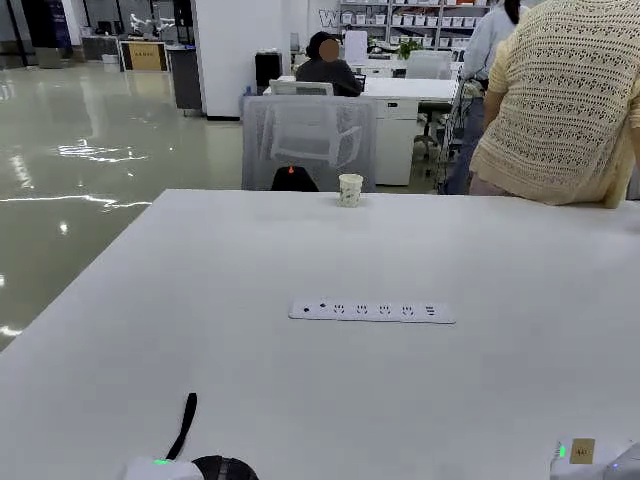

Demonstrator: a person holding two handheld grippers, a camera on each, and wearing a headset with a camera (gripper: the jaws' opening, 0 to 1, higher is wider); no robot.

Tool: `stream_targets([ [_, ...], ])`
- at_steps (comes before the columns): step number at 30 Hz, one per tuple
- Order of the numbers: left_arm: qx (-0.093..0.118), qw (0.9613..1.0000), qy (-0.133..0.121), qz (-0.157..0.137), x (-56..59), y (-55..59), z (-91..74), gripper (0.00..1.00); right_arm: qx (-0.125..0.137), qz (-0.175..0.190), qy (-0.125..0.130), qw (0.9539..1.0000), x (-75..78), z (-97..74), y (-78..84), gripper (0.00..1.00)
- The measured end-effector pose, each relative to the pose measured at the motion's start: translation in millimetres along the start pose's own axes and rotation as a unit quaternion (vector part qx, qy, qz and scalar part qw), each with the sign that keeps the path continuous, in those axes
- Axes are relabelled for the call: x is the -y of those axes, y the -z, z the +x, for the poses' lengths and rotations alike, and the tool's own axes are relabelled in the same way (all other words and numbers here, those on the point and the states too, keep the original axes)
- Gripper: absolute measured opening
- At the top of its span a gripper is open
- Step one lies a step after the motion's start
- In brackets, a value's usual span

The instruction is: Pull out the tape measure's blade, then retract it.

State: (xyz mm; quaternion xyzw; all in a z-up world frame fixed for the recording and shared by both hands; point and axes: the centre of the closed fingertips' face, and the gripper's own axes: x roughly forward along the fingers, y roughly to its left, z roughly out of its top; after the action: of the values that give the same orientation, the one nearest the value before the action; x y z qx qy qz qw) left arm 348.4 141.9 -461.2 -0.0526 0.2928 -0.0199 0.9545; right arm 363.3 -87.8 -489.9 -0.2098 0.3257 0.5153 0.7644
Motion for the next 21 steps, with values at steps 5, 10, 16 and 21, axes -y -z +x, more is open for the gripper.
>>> stream_targets([
  [5, -0.004, 1.0, -0.006, -0.005, -2.8, 0.7, 4.5, 0.86, -0.012, -0.015, -0.007, 0.9998, 5.5, 3.1, 3.6, 0.41],
  [10, -0.006, 0.9999, -0.01, -0.01, -5.8, 0.3, 9.3, 0.83, -0.022, -0.034, -0.019, 0.999, 8.0, 6.3, 5.1, 0.36],
  [16, -0.006, 0.9998, -0.014, -0.015, -10.0, -1.4, 14.5, 0.8, -0.037, -0.06, -0.029, 0.9971, 14.0, 11.3, 7.9, 0.28],
  [21, -0.008, 0.9997, -0.017, -0.015, -13.7, -1.7, 17.1, 0.77, -0.049, -0.076, -0.042, 0.995, 17.6, 14.4, 10.4, 0.24],
])
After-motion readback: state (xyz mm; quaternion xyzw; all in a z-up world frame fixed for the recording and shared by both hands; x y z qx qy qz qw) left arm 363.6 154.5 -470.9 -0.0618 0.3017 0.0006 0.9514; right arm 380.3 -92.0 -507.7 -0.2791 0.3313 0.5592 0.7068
